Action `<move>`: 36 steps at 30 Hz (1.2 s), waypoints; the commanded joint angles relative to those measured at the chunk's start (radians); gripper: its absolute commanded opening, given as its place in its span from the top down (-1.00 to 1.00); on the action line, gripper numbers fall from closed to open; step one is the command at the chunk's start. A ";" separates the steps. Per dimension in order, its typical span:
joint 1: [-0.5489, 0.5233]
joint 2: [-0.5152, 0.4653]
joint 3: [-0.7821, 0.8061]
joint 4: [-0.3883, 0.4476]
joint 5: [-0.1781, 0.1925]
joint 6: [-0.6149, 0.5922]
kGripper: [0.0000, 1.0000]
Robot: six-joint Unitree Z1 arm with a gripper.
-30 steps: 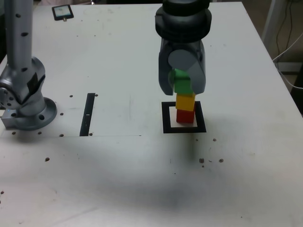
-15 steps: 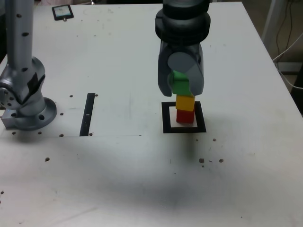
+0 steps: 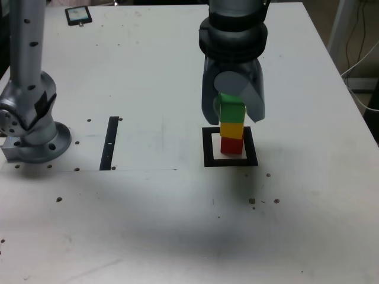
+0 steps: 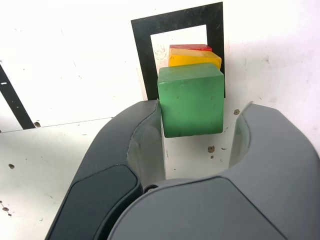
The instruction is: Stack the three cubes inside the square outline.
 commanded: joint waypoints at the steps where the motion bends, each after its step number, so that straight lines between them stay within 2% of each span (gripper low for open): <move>1: 0.003 0.001 0.001 -0.002 0.002 0.002 -0.70; 3: 0.003 -0.002 0.000 -0.003 0.004 0.002 -0.88; 5: 0.003 -0.005 0.000 -0.003 0.008 0.002 -0.97; 12: 0.004 -0.023 0.014 -0.005 0.021 0.002 -0.99; 19: 0.012 -0.083 0.037 0.000 0.036 0.002 -0.99; 22: 0.010 -0.112 0.029 0.021 0.029 0.003 -0.99; 30: -0.008 -0.186 -0.024 0.144 0.005 0.003 -0.99; 36: 0.024 -0.250 0.060 0.173 -0.037 0.005 -0.99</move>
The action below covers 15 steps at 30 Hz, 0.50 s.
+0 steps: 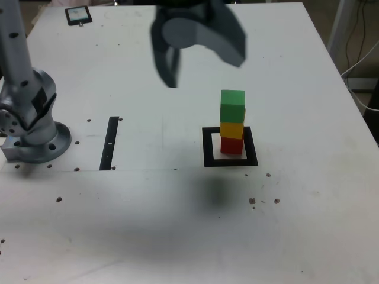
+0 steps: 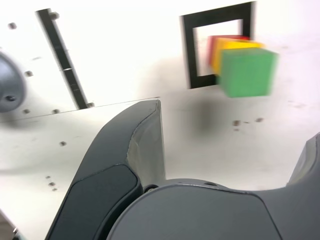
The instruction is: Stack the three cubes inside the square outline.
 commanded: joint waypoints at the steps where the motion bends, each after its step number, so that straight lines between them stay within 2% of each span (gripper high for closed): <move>1: 0.026 -0.026 0.041 0.000 -0.017 0.007 -0.99; 5: 0.096 -0.060 0.134 -0.007 -0.050 0.053 -0.99; 9: 0.163 -0.099 0.240 -0.027 -0.063 0.113 -0.99; 15: 0.184 -0.203 0.395 -0.153 -0.079 0.127 -0.99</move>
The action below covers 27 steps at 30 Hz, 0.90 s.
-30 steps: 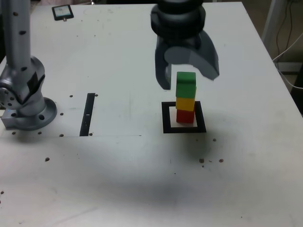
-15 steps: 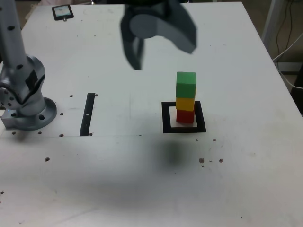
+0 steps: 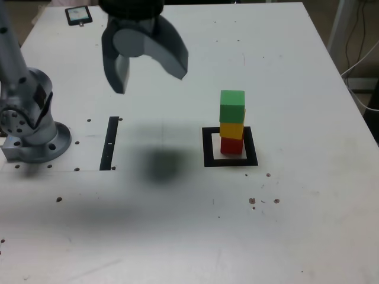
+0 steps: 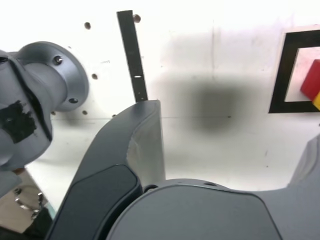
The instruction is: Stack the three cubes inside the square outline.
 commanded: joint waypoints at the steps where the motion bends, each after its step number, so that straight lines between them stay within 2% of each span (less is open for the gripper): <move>1: 0.000 -0.053 0.044 -0.054 -0.005 -0.002 -0.99; 9: -0.017 -0.095 0.182 -0.089 -0.046 -0.018 -0.99; 16: -0.109 -0.077 0.239 -0.156 0.024 -0.031 -0.99; 22: -0.126 -0.142 0.320 -0.159 0.030 -0.031 -0.99; 27: -0.144 -0.132 0.360 -0.147 0.053 -0.031 -0.99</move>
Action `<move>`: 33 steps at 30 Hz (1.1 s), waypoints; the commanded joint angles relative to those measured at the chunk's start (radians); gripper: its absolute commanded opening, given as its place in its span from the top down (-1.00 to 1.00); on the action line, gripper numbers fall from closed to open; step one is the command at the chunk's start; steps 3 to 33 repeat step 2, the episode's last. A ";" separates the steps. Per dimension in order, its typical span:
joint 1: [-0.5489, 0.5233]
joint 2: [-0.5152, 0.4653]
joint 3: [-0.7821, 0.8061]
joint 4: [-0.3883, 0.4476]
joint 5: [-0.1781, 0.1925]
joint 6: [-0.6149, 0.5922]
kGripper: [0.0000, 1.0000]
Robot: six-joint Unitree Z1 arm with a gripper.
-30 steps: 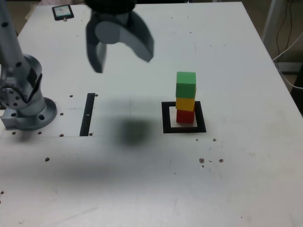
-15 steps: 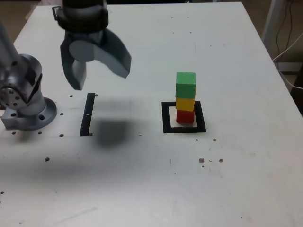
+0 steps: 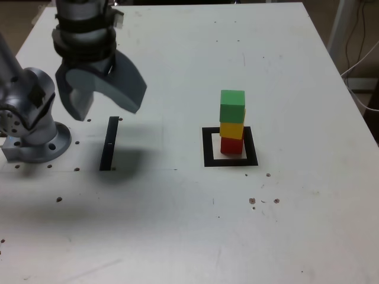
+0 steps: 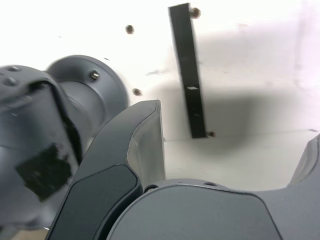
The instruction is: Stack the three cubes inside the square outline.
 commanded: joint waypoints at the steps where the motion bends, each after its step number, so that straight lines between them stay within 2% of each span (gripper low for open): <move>1: -0.008 0.012 0.009 0.005 0.009 -0.002 -0.98; 33: -0.011 0.014 0.015 0.005 0.014 -0.002 -0.98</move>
